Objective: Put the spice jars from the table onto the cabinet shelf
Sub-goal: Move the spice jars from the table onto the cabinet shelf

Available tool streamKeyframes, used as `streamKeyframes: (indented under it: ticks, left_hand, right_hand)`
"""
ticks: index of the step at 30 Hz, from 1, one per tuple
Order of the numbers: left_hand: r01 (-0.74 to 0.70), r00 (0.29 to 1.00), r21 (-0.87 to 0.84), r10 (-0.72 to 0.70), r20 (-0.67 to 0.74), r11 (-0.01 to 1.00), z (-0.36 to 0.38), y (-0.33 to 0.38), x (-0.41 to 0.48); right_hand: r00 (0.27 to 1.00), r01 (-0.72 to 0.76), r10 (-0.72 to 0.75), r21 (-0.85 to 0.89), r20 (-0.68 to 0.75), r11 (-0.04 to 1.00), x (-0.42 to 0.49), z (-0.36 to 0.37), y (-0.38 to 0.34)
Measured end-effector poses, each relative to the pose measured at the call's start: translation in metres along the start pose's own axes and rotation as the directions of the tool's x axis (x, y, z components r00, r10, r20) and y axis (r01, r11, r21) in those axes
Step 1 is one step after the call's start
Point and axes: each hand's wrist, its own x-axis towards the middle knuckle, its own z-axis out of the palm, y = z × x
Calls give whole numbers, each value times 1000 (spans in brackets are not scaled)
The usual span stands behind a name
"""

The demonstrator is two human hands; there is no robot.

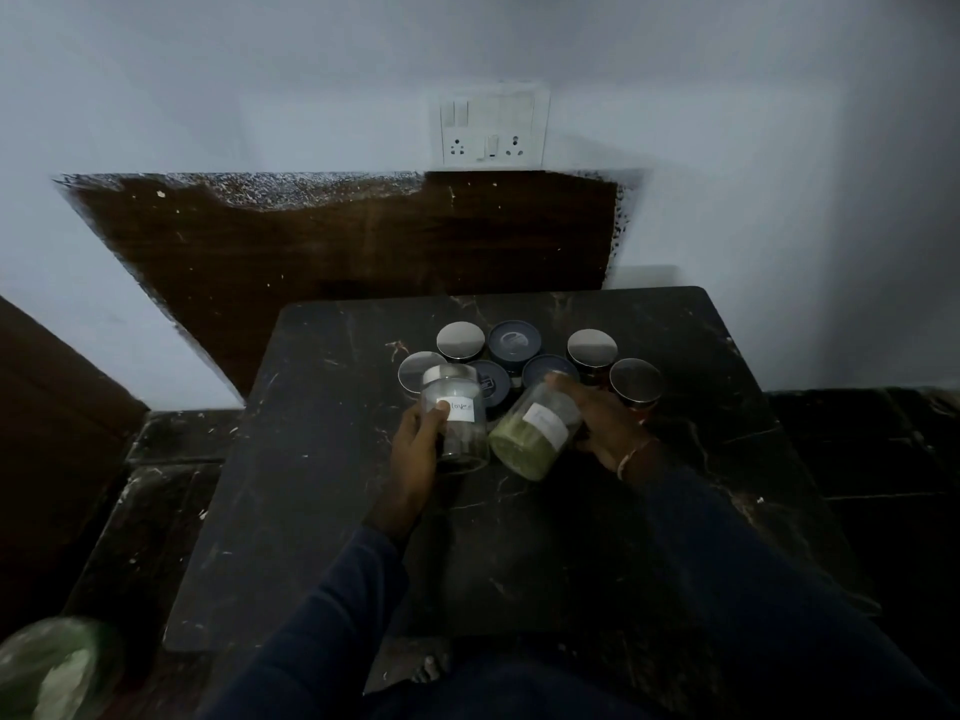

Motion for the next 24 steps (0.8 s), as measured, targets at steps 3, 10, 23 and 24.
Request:
streamKeyframes:
  ticks: [3,10,23,24]
  left_hand:
    - [-2,999,20,1,40,1000,4,6,1]
    - [-2,998,13,2,60,1000,8,5,-2]
    - [75,997,16,-75,-1,997,7,1,-4]
    - [77,997,16,-77,5,997,8,1,-5]
  right_hand:
    - [999,-1,-1,-54,-35,999,2,0,-9]
    - [999,10,-17,-159,-42,987,6,0,-6]
    - [962,197,-272,-732,16,652,-2,15,19]
    - [962,200,-271,-741,24,642,-3,16,20]
